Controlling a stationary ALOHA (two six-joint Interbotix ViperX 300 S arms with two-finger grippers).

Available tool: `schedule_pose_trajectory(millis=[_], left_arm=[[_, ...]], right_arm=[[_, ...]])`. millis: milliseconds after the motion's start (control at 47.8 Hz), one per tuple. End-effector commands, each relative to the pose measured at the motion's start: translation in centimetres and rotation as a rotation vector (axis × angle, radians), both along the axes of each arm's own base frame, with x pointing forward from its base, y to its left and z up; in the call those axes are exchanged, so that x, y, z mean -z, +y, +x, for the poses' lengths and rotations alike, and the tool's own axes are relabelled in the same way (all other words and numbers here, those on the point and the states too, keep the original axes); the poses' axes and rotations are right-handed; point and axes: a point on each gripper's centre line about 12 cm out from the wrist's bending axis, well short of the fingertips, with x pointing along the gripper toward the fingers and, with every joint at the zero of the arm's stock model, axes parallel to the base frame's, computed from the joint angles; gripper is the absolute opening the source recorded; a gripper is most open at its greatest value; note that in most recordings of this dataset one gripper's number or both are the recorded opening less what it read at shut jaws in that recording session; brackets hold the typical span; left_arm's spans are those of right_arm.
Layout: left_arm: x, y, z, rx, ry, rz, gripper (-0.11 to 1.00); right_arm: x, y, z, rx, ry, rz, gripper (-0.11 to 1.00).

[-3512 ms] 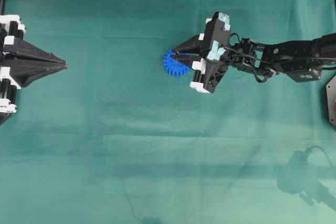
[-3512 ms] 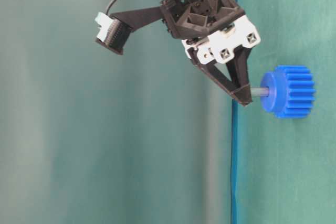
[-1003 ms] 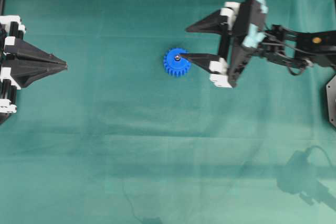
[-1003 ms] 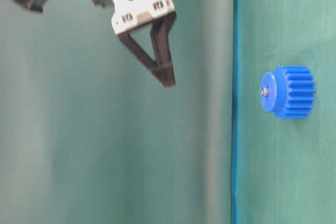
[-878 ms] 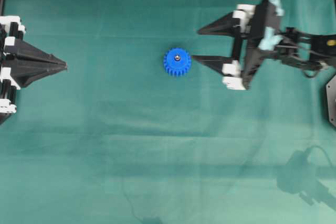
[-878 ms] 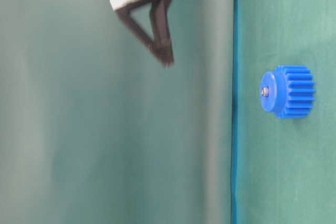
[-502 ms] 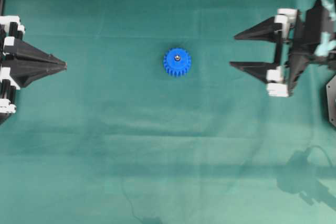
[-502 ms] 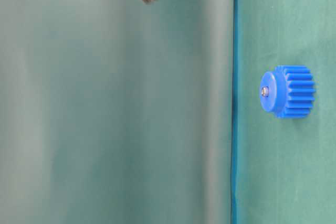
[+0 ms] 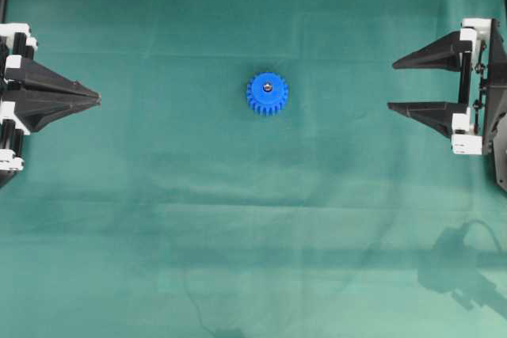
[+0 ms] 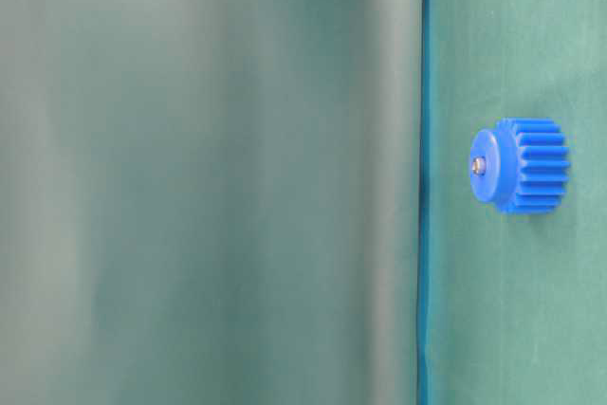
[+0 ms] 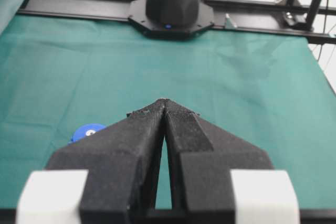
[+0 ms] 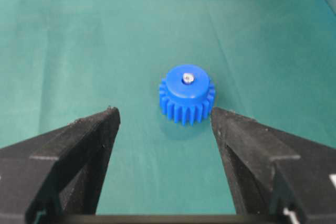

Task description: Insert the shaft placed at a random location into the center hole of the small gear at another random location.

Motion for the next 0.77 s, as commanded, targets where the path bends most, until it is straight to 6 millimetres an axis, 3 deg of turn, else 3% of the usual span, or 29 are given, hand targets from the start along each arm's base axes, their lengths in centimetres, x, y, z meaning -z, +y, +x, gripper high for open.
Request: schedule_pose_trajectory(millis=[0,753], left_arm=[[-0.41,0.03,0.14,-0.002,-0.011,0.000,0.00],[-0.34,0.03,0.13,-0.002,-0.009,0.000,0.00]], right_arm=[[-0.39,0.00,0.19,-0.002,-0.010,-0.005,0.73],[-0.27,-0.03,0.29,-0.001,-0.007,-0.005,0.73]])
